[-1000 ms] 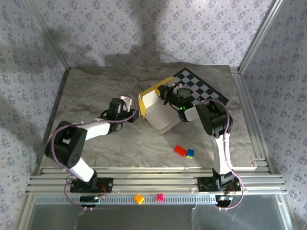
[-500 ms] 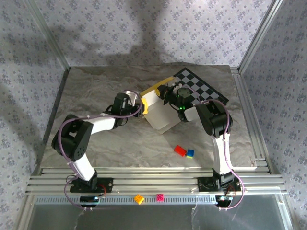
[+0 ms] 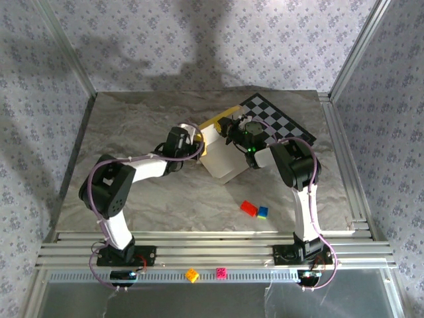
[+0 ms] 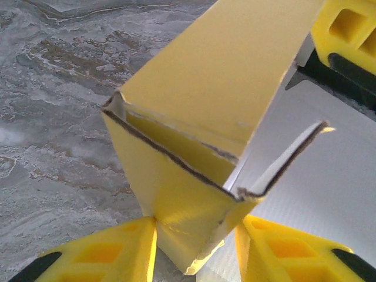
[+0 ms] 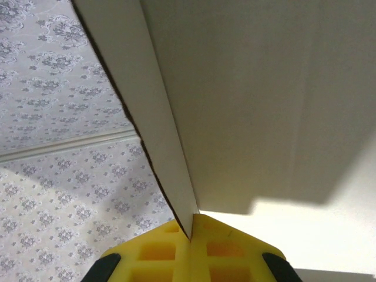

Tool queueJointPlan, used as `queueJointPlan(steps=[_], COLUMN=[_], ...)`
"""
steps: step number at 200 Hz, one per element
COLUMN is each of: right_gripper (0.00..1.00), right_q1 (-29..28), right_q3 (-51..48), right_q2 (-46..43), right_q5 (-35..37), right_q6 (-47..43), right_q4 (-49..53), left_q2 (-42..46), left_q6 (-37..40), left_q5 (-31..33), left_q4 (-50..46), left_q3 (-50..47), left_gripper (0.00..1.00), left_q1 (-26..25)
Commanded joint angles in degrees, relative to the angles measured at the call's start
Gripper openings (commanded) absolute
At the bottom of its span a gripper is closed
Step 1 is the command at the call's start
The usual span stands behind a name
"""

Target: Fold the paper box

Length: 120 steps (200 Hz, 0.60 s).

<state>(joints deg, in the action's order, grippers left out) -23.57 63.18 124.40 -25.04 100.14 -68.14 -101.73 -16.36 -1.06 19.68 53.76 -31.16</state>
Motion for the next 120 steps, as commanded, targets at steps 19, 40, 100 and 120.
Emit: queueJointPlan(steps=[19,40,100,120], right_gripper=[0.00,0.00,0.00,0.00], right_q1=[-0.3,-0.4,-0.4,-0.4], right_q3=[0.9,0.8,0.5,0.6], right_q2=[-1.3,-1.4,-1.9,-2.0], right_q5=[1.0,1.3,2.1,2.4], right_q6=[1.1,1.3,1.7,1.7], right_q4=[0.8,0.8,1.2,1.5], left_q2=[-2.0,-3.0,-5.4,-6.0], left_q6=[-1.5,-1.5,-3.7,-4.0], left_q5=[6.9,9.2,14.9,15.7], left_q4=[-4.4,-6.0,-9.8,-10.4], left_q3=[4.5,6.1,9.4,10.3], left_gripper=[0.36,0.35,0.16,0.10], left_q1=[-1.3,-2.3,-3.5,-3.6])
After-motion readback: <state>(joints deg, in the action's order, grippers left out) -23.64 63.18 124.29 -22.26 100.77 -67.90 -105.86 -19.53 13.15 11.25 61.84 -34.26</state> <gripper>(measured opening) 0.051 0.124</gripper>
